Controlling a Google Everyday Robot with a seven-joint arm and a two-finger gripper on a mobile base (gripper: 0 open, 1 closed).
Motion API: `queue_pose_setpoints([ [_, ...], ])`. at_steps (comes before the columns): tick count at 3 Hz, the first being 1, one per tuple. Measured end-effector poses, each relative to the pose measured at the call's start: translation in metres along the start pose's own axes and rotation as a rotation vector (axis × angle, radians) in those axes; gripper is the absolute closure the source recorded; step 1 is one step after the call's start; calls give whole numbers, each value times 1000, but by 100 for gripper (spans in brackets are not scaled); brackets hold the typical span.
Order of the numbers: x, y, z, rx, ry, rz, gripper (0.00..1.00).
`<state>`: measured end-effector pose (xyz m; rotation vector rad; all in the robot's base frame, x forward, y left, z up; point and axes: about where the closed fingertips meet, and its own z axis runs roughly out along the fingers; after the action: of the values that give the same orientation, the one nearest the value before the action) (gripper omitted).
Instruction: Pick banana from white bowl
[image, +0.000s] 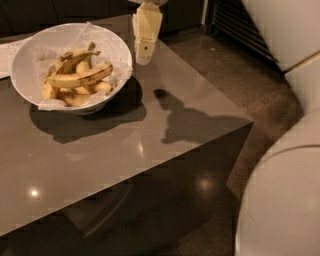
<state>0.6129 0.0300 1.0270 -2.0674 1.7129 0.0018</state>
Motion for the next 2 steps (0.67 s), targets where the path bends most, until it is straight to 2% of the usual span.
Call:
queue_pose_setpoints([
  [1, -27, -9, 14, -20, 8, -82, 14],
  [2, -44, -16, 29, -38, 18, -131, 34],
])
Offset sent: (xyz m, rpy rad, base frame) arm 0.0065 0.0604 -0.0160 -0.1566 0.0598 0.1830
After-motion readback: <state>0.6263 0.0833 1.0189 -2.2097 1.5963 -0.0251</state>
